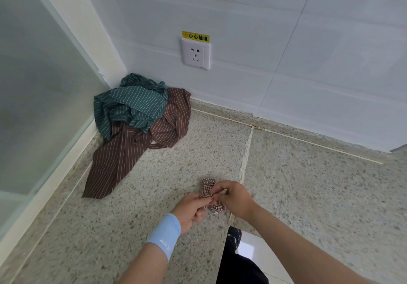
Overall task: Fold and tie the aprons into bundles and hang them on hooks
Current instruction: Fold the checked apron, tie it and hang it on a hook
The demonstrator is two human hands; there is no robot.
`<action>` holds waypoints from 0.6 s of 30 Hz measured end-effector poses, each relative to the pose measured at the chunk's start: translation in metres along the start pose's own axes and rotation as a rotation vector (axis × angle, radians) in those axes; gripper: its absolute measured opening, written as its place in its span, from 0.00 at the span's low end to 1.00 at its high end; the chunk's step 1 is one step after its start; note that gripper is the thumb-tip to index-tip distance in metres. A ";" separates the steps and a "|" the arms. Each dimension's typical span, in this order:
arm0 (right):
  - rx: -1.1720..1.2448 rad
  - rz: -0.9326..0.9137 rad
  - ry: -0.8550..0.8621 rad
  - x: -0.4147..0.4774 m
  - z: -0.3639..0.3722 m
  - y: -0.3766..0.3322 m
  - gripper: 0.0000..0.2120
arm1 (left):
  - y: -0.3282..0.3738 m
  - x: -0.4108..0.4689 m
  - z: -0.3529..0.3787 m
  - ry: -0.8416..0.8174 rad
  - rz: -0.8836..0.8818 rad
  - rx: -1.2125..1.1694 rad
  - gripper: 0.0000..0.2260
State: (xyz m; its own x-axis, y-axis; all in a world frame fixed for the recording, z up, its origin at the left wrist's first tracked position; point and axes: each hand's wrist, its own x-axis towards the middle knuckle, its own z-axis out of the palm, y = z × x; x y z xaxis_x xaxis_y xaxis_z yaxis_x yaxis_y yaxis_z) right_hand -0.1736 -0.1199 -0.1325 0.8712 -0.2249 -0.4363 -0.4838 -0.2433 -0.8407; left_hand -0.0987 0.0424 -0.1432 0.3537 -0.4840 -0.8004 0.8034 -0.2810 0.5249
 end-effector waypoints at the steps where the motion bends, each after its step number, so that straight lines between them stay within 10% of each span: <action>1: -0.040 -0.025 0.021 0.001 0.001 0.001 0.10 | -0.002 -0.001 0.002 0.020 -0.003 -0.058 0.04; 10: -0.573 -0.294 0.007 0.000 -0.004 0.010 0.09 | -0.017 0.000 0.013 0.059 -0.109 -0.440 0.09; 18: -0.477 -0.251 0.123 0.003 -0.005 0.010 0.03 | -0.008 0.003 0.022 0.234 -0.150 -0.415 0.07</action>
State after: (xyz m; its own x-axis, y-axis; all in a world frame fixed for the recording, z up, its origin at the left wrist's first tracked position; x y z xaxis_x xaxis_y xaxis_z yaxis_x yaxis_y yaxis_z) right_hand -0.1765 -0.1278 -0.1403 0.9624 -0.2065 -0.1765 -0.2713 -0.6974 -0.6633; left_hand -0.1144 0.0253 -0.1430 0.2791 -0.2513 -0.9268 0.9598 0.0431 0.2773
